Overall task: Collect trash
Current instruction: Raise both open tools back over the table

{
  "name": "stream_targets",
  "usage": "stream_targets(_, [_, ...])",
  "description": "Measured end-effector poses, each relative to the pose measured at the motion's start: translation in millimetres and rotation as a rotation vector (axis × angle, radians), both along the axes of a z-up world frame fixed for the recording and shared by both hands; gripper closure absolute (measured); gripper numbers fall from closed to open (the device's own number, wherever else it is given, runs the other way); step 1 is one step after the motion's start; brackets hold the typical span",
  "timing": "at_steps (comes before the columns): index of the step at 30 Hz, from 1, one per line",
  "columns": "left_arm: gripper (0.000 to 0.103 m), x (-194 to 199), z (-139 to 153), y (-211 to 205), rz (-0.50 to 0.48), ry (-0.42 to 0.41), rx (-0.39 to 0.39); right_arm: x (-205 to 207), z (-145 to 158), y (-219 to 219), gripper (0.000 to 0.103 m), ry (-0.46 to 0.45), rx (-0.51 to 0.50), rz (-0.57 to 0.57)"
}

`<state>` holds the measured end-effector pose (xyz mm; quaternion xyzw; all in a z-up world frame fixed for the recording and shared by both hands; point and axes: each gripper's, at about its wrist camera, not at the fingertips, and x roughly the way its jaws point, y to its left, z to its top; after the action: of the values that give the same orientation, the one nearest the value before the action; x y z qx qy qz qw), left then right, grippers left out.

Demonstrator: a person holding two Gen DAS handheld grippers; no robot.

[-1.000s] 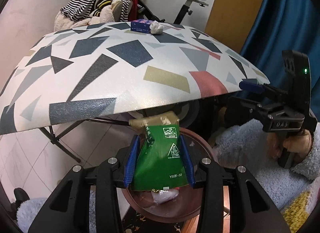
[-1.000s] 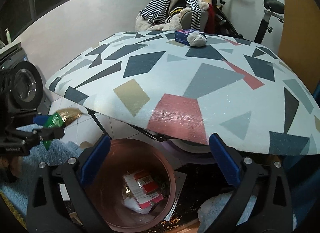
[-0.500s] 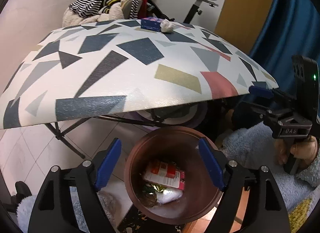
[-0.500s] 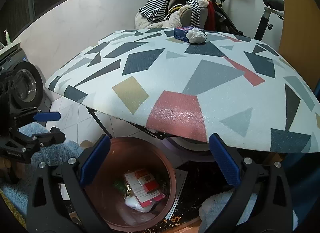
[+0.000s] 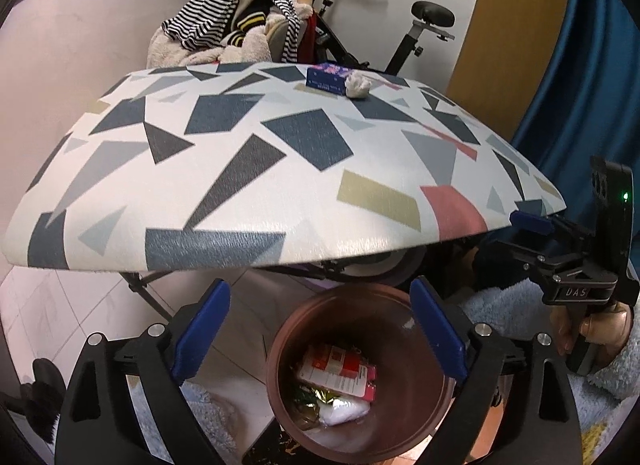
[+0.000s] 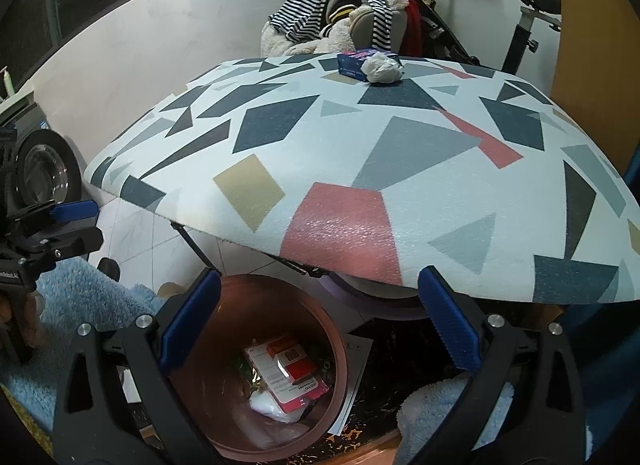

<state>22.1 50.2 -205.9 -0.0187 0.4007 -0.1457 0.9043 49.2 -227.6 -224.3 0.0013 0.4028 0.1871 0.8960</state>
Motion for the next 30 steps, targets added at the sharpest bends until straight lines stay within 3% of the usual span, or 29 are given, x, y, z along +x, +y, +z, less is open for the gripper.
stream_targets(8, [0.006,16.1,25.3,-0.9,-0.009,-0.063,0.011,8.7,5.1,-3.5,0.006,0.001,-0.01,-0.002])
stream_targets(16, [0.006,45.1,47.1,-4.5,-0.02,-0.123,0.039,31.3,16.0,-6.9,0.006,0.002,-0.023,0.003])
stream_targets(30, [0.006,110.1,84.0,7.5,0.0,-0.198,-0.001,109.6,47.4,-20.8,0.006,-0.034,-0.034,-0.002])
